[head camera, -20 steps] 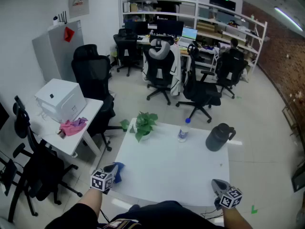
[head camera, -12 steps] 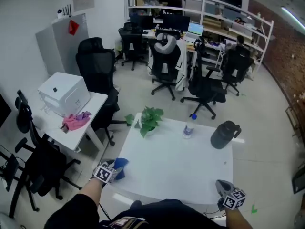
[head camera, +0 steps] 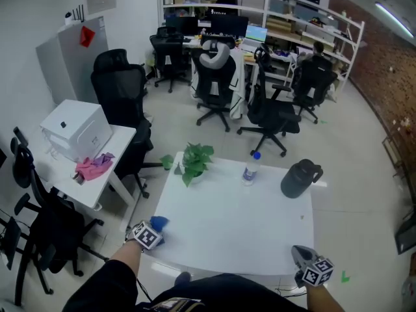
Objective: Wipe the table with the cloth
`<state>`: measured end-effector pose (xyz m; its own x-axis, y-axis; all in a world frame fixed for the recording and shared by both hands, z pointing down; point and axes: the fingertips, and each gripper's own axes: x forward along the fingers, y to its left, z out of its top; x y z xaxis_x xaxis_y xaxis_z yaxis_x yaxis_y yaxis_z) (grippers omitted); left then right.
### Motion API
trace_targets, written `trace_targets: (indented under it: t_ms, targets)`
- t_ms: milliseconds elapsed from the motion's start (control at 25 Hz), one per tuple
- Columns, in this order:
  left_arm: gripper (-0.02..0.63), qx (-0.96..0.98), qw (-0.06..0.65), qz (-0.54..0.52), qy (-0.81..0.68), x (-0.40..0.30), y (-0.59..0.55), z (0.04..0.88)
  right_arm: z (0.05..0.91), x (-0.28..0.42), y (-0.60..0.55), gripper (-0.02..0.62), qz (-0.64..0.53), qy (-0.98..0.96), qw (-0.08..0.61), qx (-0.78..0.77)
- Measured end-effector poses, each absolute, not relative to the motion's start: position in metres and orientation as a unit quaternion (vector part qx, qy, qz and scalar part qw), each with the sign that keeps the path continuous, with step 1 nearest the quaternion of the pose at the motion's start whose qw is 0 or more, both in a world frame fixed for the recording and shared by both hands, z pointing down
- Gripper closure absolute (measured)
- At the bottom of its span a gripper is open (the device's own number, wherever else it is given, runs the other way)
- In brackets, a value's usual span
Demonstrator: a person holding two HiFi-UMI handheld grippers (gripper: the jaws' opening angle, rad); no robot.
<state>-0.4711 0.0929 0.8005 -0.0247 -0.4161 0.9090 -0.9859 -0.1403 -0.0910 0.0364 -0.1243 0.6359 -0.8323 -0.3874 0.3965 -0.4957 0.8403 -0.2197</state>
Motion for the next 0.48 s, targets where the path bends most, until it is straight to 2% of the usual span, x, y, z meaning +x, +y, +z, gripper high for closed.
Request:
trace_targets:
  t_ms: [160,280,480]
  targets:
    - [0.445,0.613,0.339,0.433,-0.567,-0.472,0.092,0.802,0.64,0.043,-0.123,0.583,0.169,-0.941,0.169,0.24]
    - [0.493,0.616,0.342,0.437,-0.56,-0.472,0.089,0.802,0.644,0.046,-0.122,0.583,0.173,-0.939,0.169,0.245]
    - [0.506,0.637,0.299,0.439,-0.559,-0.461,0.059,0.781,0.646,0.049,-0.126,0.583,0.163,-0.94,0.164,0.25]
